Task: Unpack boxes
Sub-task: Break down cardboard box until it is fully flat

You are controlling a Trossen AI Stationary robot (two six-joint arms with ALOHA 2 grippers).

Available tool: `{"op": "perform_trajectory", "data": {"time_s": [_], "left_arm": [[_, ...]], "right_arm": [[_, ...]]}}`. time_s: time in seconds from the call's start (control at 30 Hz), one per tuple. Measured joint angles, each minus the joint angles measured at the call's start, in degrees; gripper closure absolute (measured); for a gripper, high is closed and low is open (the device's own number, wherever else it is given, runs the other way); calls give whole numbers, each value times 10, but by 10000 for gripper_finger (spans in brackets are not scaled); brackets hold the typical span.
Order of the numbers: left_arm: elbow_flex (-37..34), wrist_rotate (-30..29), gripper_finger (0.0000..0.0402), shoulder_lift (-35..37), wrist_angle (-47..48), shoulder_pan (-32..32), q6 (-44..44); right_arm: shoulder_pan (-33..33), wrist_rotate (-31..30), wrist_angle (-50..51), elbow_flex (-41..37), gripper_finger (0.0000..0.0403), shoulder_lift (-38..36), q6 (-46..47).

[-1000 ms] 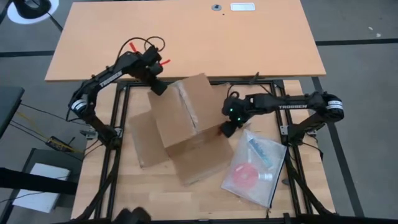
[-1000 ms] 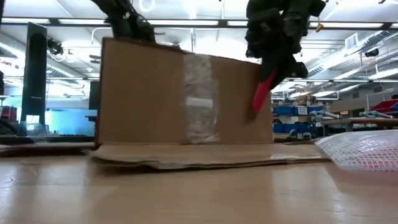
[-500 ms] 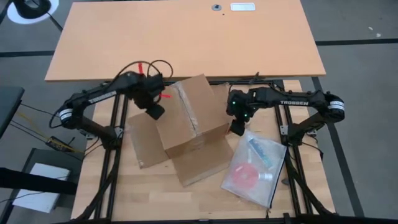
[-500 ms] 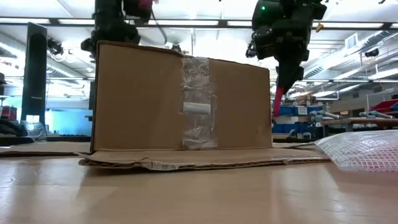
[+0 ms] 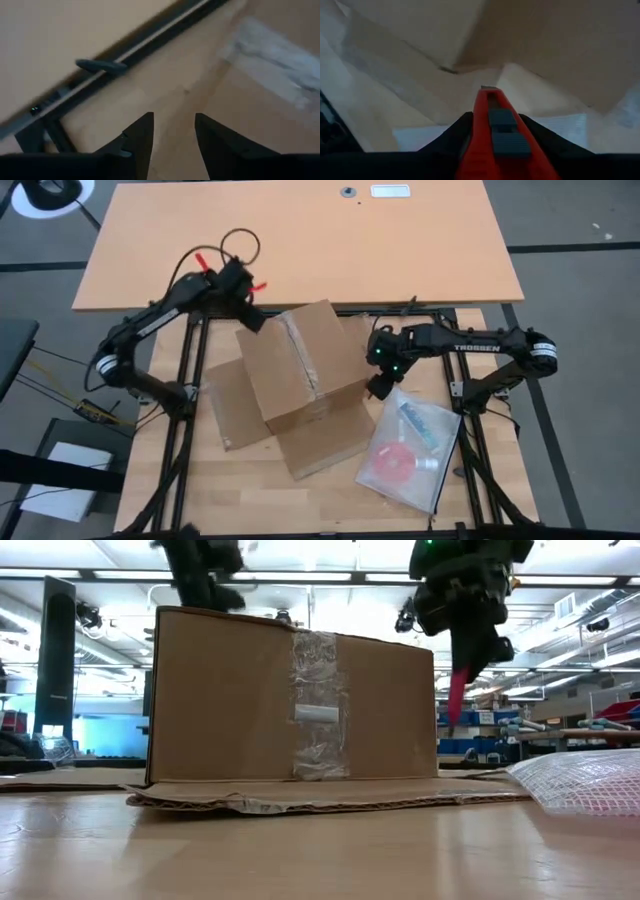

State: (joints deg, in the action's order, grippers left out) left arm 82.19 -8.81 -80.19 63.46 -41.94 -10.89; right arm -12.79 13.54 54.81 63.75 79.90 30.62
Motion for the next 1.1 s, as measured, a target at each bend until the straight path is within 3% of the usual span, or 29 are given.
{"op": "perform_trajectory", "data": {"time_s": [0.13,0.2,0.47,0.7,1.1], "left_arm": [[0,92,246,-70,-5,-70,90],[0,100,246,-106,7,-83,115],[0,165,246,-143,105,-54,149],[0,163,246,-101,218,30,29],[0,162,246,-51,265,274,-296]], "right_arm": [[18,-21,-12,0,271,0,80],[27,-47,-4,0,271,0,119],[28,-80,11,0,271,0,168],[1,-80,41,0,271,0,60],[-37,-71,1,0,271,0,-134]]}}
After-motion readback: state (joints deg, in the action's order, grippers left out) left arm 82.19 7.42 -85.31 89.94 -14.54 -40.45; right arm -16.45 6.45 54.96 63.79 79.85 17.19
